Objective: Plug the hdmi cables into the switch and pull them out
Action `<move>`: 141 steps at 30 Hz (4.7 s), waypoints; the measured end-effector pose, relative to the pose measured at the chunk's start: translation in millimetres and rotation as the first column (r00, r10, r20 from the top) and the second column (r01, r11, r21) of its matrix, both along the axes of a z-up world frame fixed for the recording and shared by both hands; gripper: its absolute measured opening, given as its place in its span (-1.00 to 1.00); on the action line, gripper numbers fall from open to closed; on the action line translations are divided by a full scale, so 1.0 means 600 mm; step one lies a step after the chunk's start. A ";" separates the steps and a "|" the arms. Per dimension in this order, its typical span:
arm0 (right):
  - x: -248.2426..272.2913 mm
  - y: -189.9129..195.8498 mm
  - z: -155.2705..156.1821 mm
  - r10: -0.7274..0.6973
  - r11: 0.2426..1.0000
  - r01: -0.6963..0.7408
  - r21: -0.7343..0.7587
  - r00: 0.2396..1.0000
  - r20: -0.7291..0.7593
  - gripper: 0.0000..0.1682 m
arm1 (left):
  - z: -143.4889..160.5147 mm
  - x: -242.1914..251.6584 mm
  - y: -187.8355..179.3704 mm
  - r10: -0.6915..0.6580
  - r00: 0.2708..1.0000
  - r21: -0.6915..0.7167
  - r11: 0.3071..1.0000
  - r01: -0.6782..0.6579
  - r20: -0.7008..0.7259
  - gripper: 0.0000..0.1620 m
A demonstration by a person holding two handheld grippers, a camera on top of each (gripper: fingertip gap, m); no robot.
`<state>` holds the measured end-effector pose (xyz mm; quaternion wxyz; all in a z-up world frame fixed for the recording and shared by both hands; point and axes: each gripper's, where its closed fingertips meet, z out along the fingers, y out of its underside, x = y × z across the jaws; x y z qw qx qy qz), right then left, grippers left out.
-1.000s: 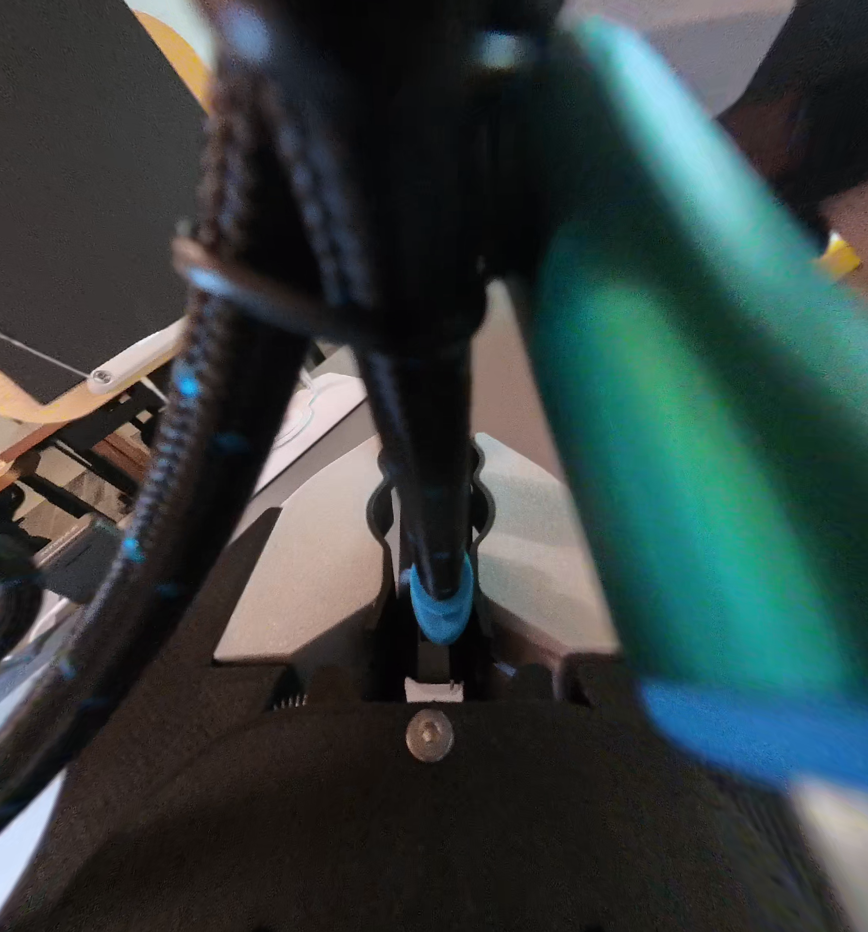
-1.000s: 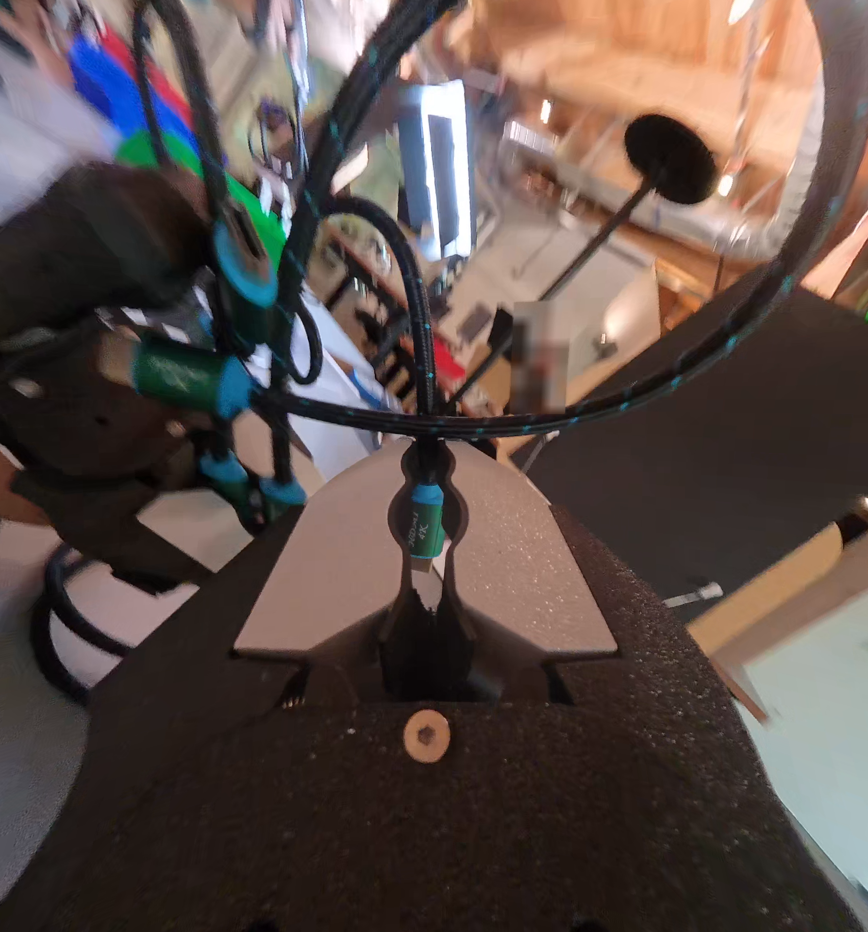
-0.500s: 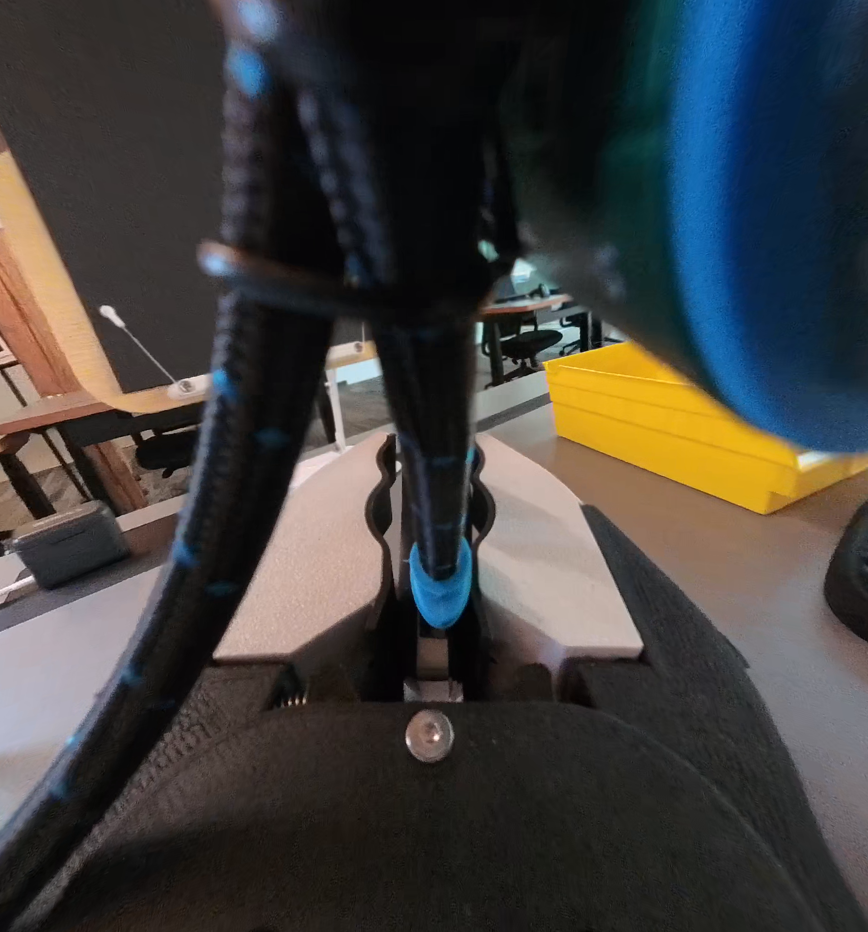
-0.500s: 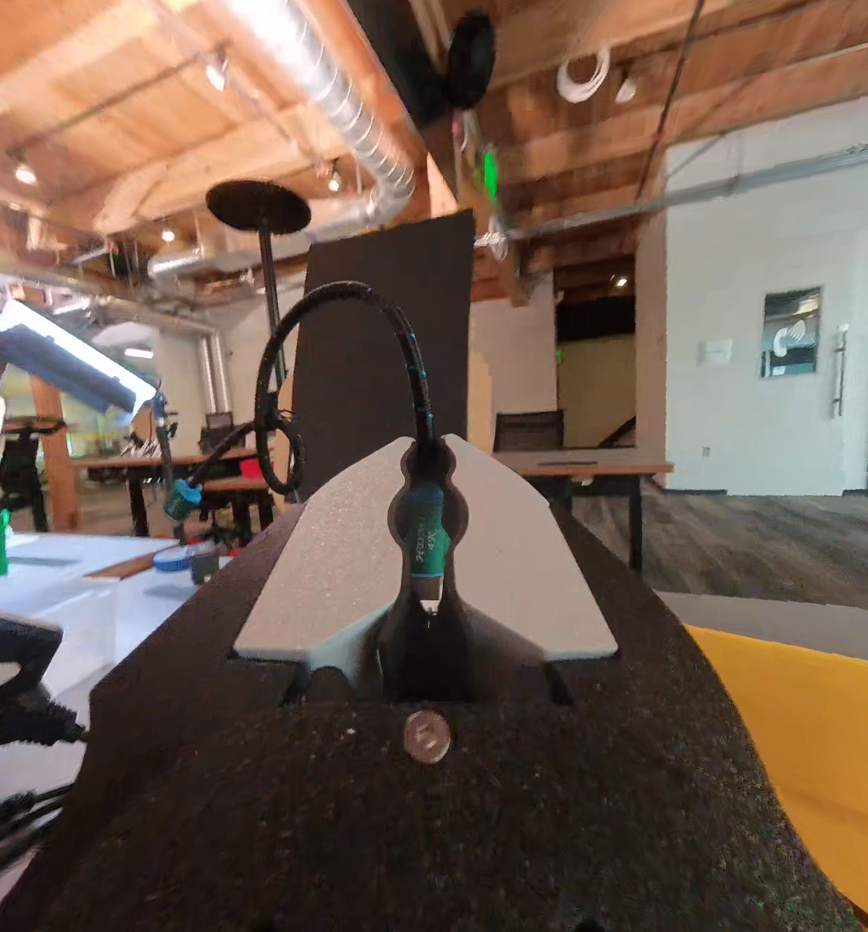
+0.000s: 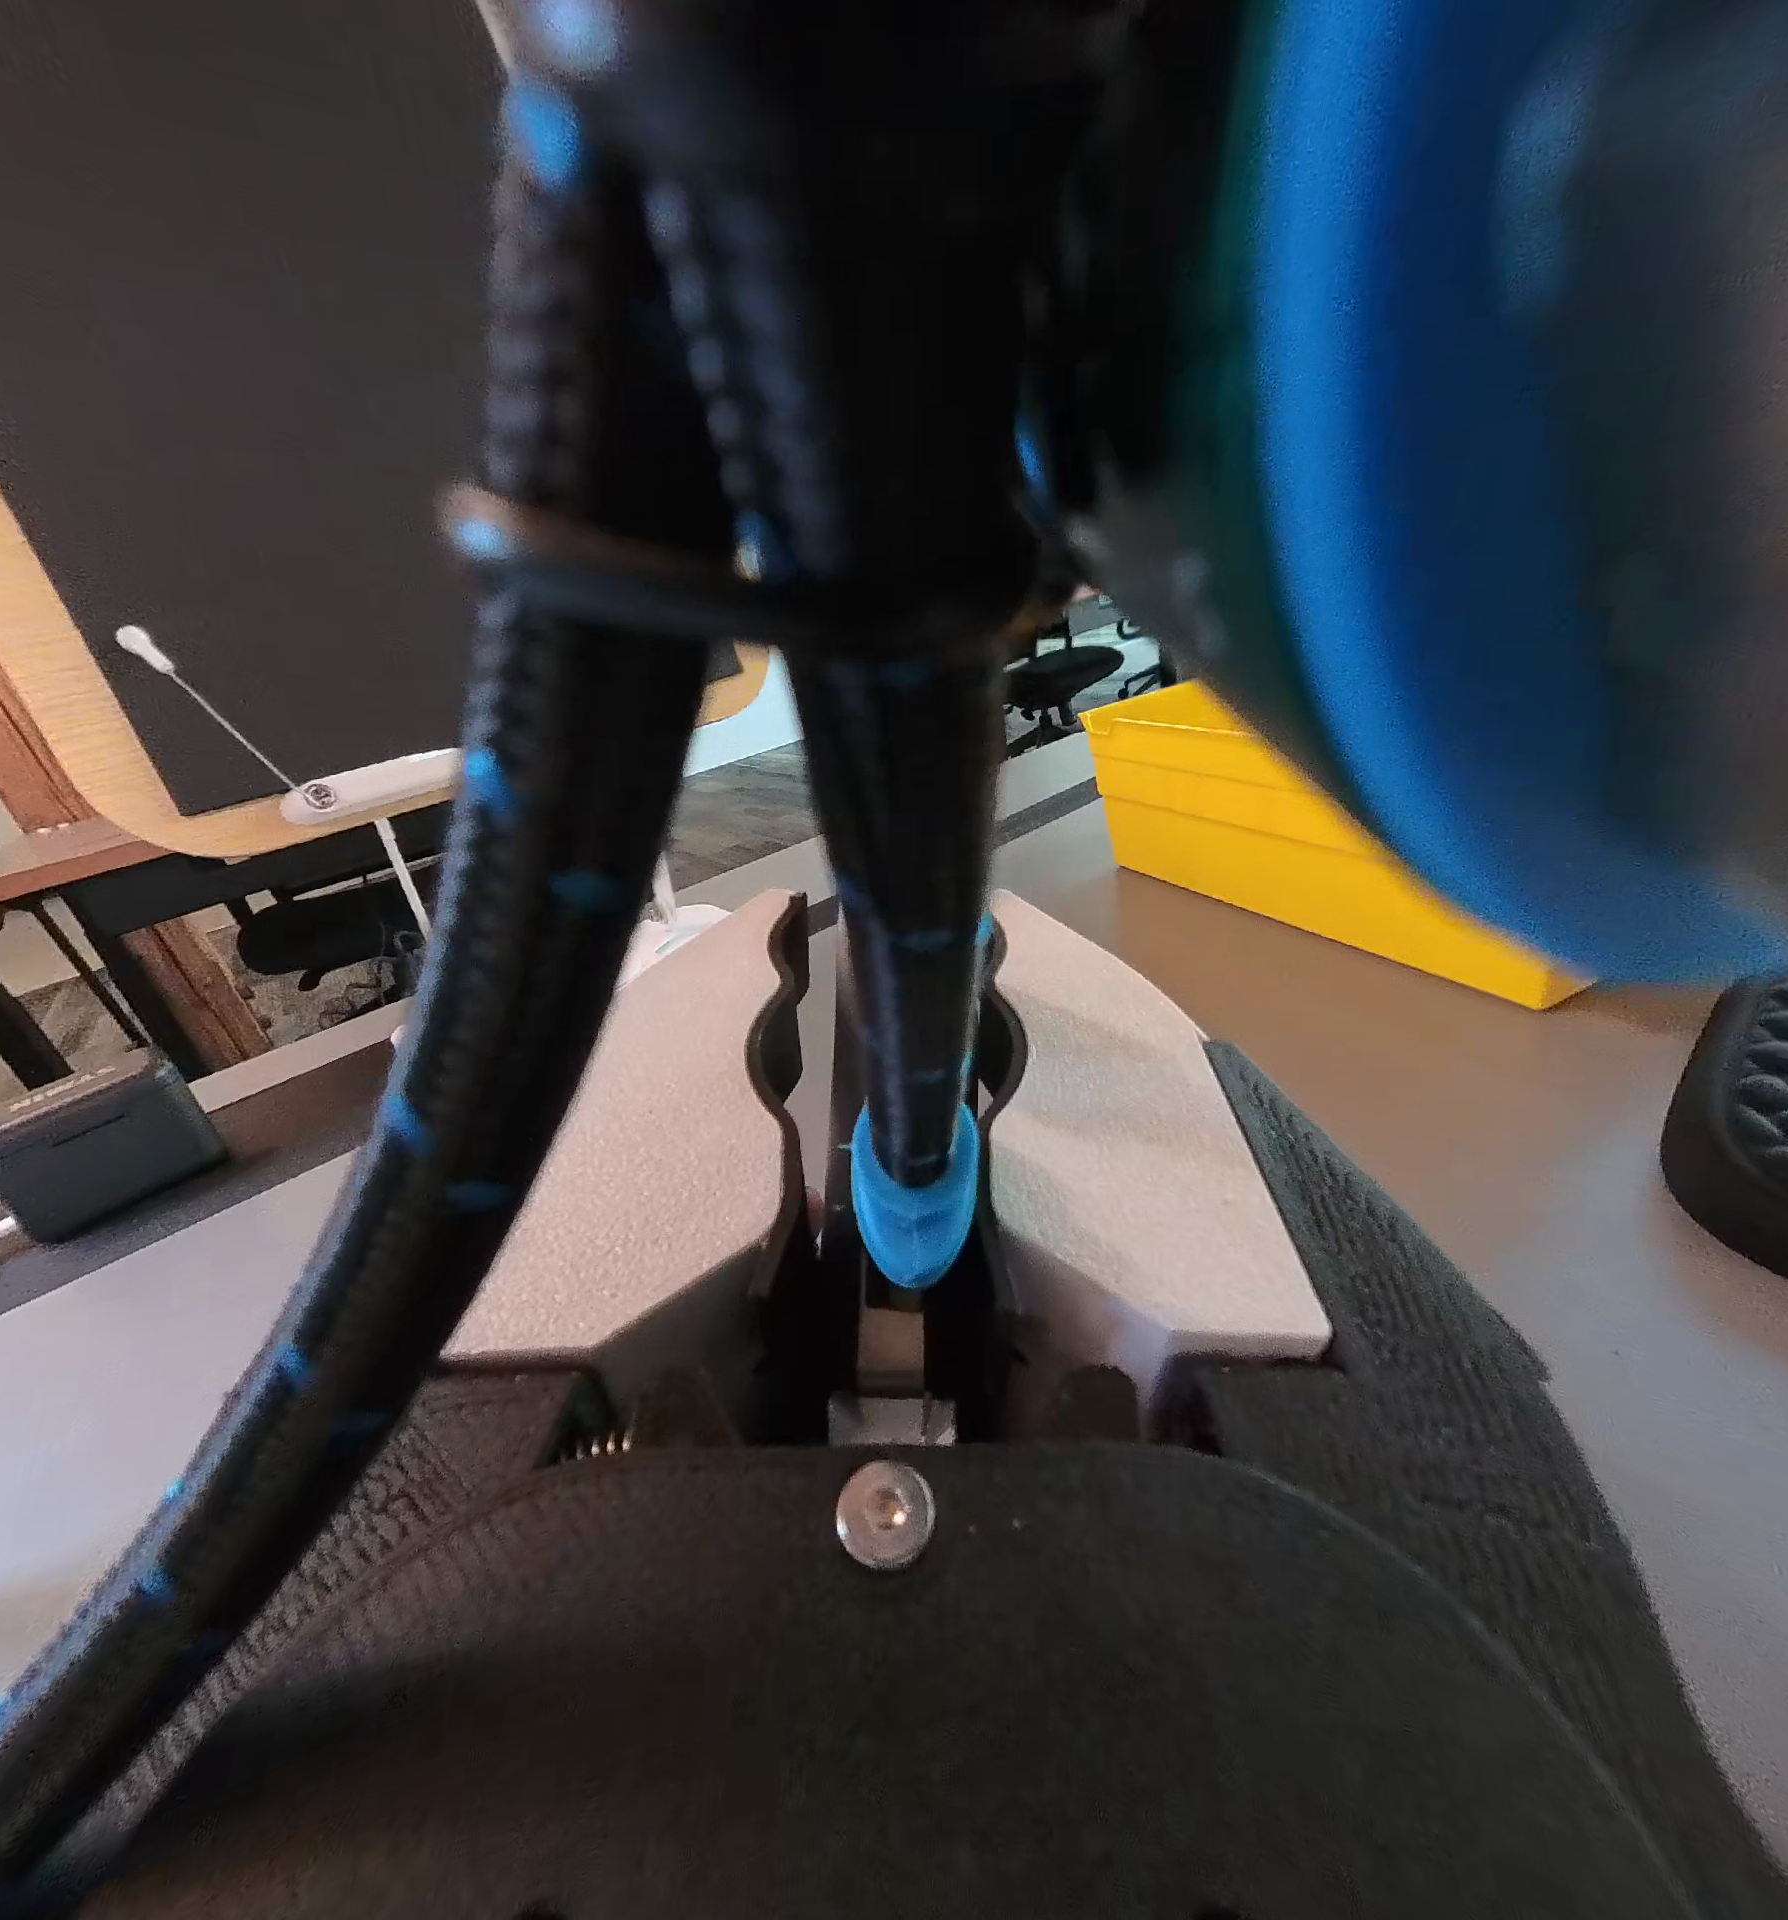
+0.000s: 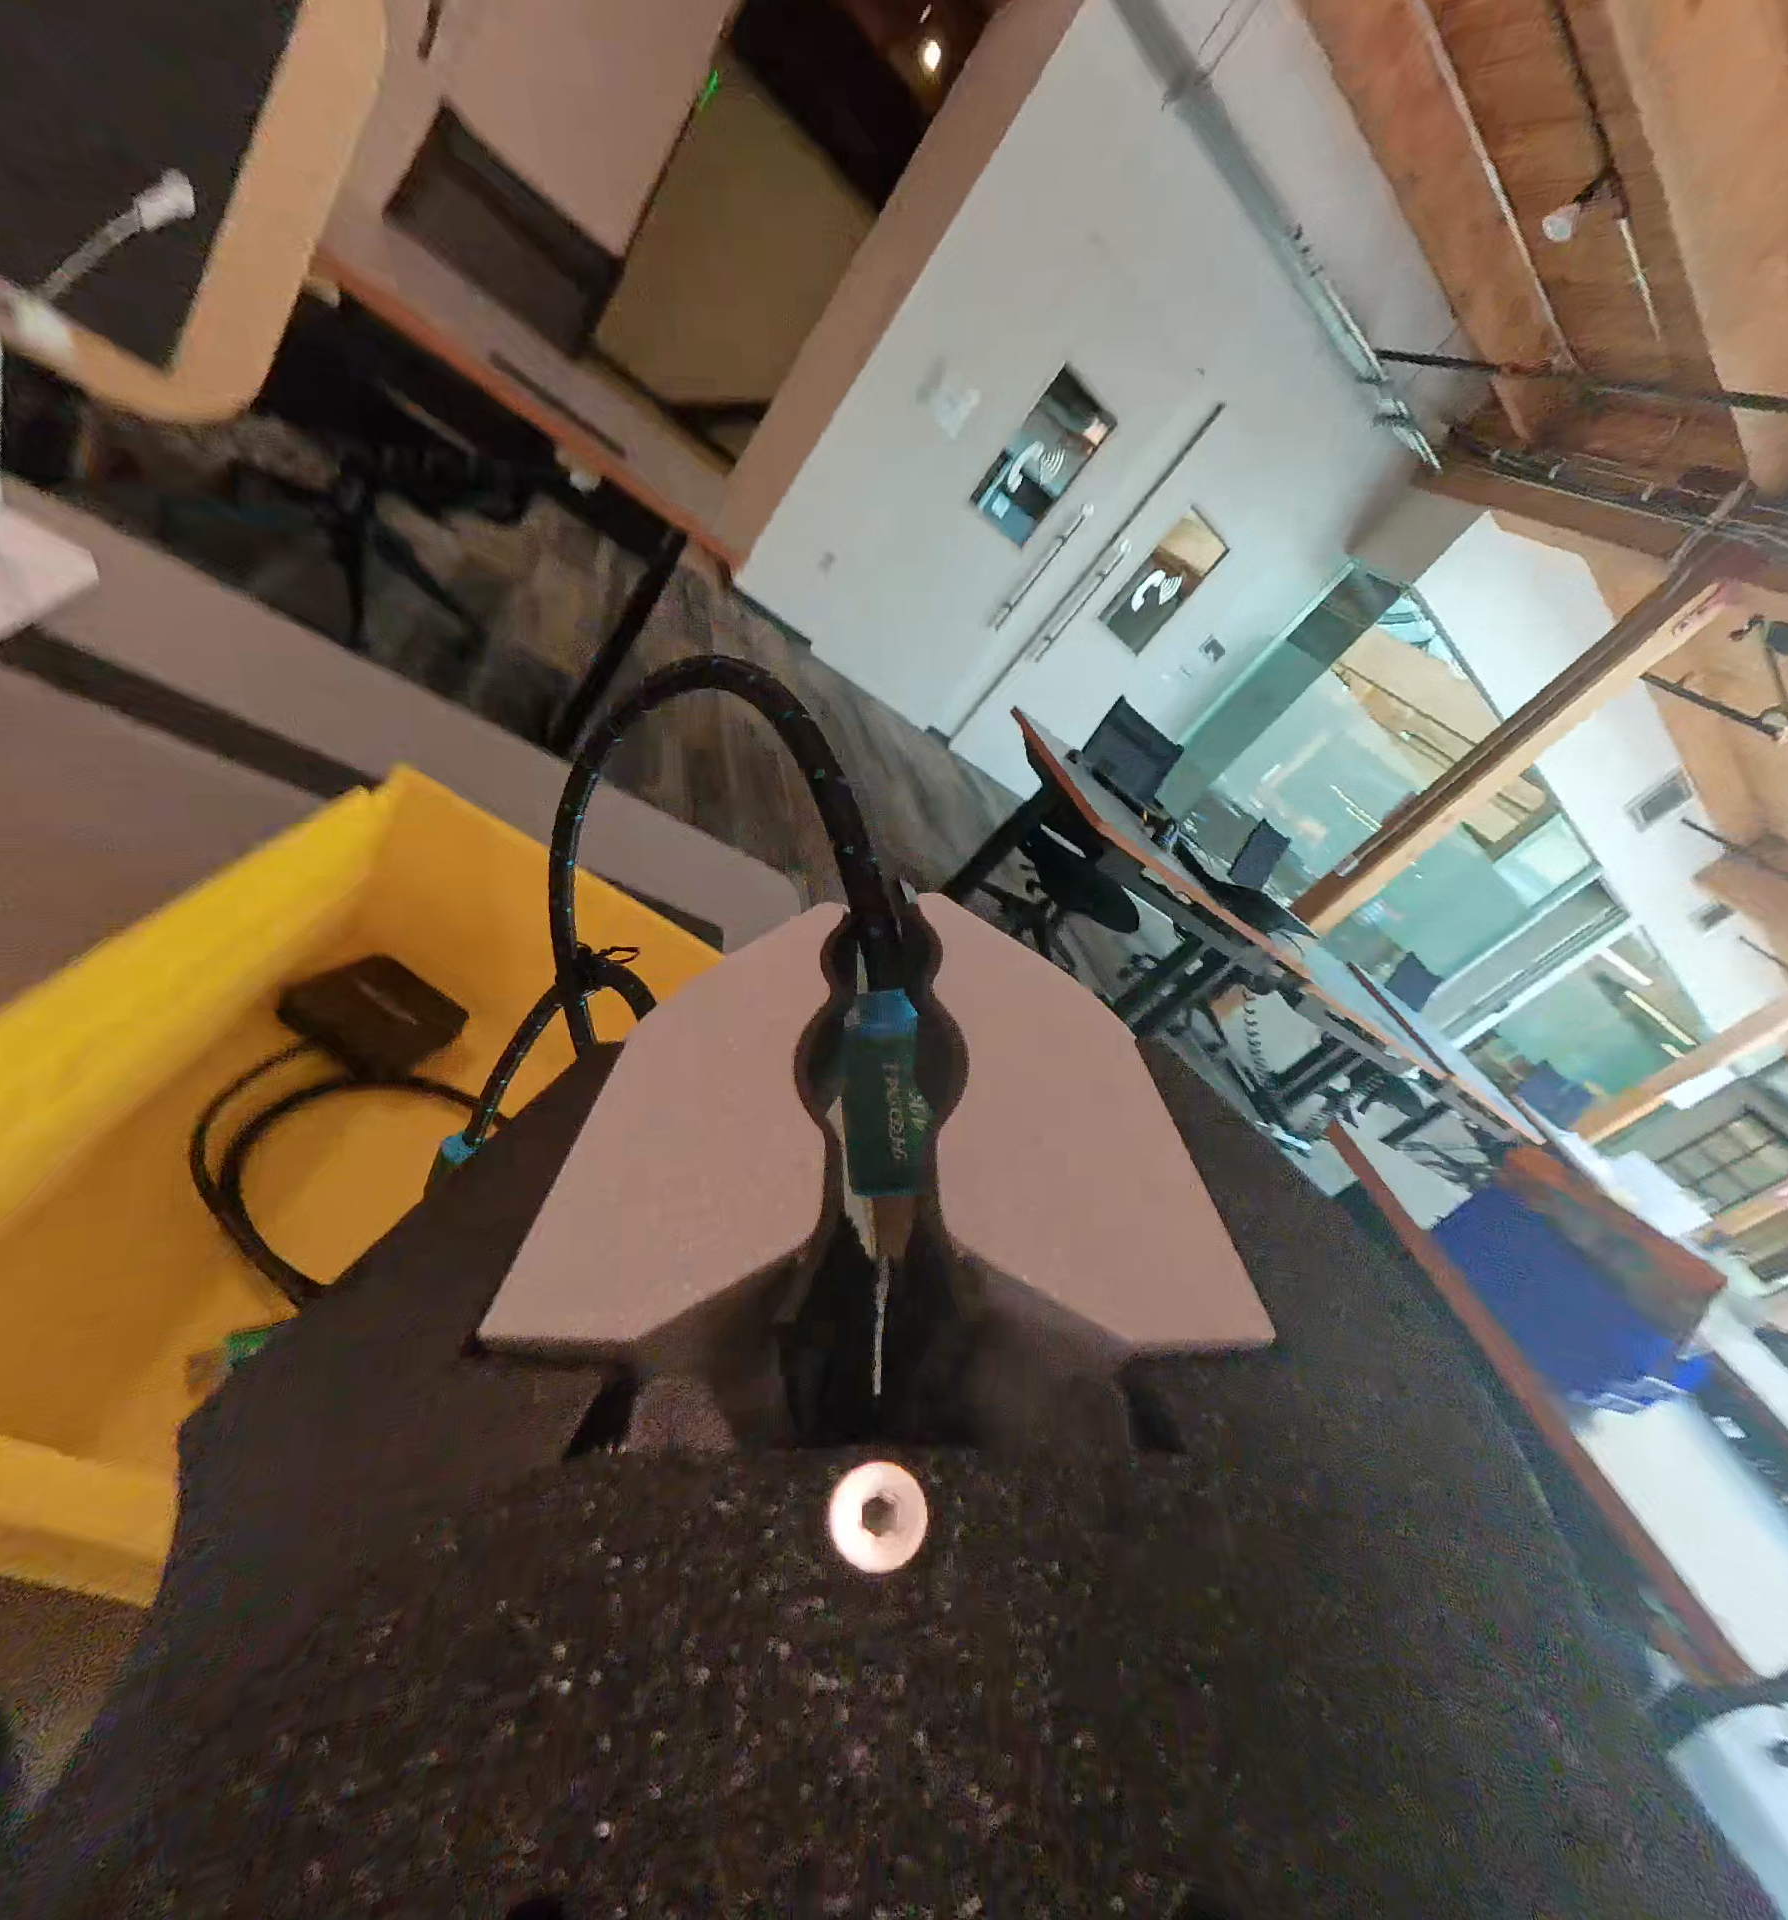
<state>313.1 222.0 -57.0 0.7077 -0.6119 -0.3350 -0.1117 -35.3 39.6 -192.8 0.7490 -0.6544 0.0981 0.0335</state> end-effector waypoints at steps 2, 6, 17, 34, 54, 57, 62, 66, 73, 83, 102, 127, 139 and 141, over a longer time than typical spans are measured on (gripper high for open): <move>-0.013 0.015 -0.031 0.006 0.996 0.007 -0.093 0.990 0.141 -0.90 | -0.001 0.002 0.001 -0.006 1.000 -0.004 1.000 0.005 -0.006 -0.67; -0.060 0.039 -0.120 0.157 0.895 -0.060 -0.442 0.970 0.187 -0.92 | -0.003 0.004 0.002 -0.016 1.000 -0.012 1.000 0.016 -0.003 -0.67; -0.039 0.120 -0.387 -0.016 0.364 0.325 -0.873 0.939 0.343 -0.09 | -0.005 0.005 0.003 -0.035 0.999 -0.020 0.999 0.035 0.020 -0.66; -0.172 0.133 -0.221 0.063 0.742 0.003 -0.671 0.995 0.074 -0.24 | -0.007 0.002 0.003 -0.066 0.993 -0.032 0.997 0.070 0.096 -0.66; -0.615 -0.421 -0.174 0.969 0.228 -0.972 -0.057 0.233 -0.086 -0.68 | -0.005 0.002 0.003 -0.036 0.997 -0.029 0.999 0.038 0.070 -0.67; -0.620 -0.415 -0.180 0.950 0.311 -0.950 -0.022 0.311 -0.015 -0.86 | -0.009 0.005 0.006 -0.004 1.000 -0.041 0.999 0.004 -0.002 -0.61; -0.610 -0.417 -0.177 0.938 0.342 -0.939 0.037 0.344 0.039 -0.87 | -0.011 -0.002 0.007 0.081 0.988 -0.048 0.995 -0.087 -0.129 -0.65; -0.603 -0.429 -0.166 0.945 0.319 -0.943 0.091 0.324 0.037 -0.89 | 0.002 0.004 0.001 0.082 0.988 -0.001 0.997 -0.083 -0.127 -0.65; -0.598 -0.434 -0.161 0.961 0.276 -0.956 0.102 0.278 0.007 -0.94 | -0.007 0.005 0.005 0.069 0.987 -0.051 0.996 -0.078 -0.145 -0.66; -0.597 -0.431 -0.162 0.974 0.215 -0.975 0.059 0.209 -0.088 -0.94 | -0.013 0.012 0.010 0.017 0.992 -0.088 0.996 -0.028 -0.122 -0.66; -0.601 -0.359 -0.176 0.900 0.228 -0.967 -0.115 0.254 -0.354 -0.93 | -0.072 -0.020 0.024 0.103 0.976 -0.274 0.949 -0.154 -0.191 -0.62; -0.589 -0.318 -0.154 0.530 -0.037 -0.999 -0.015 -0.007 -0.848 -0.93 | -0.005 -0.028 0.017 0.235 0.905 0.094 0.972 -0.216 -0.354 -0.21; -0.602 -0.309 -0.176 0.044 -0.279 -0.955 0.097 -0.114 -0.993 -0.90 | -0.048 -0.031 0.035 0.258 0.821 -0.010 0.952 -0.306 -0.510 -0.48; -0.607 -0.304 -0.184 0.082 -0.259 -0.964 0.057 -0.081 -0.993 -0.90 | -0.055 -0.035 0.033 0.247 0.846 -0.066 0.947 -0.313 -0.473 -0.53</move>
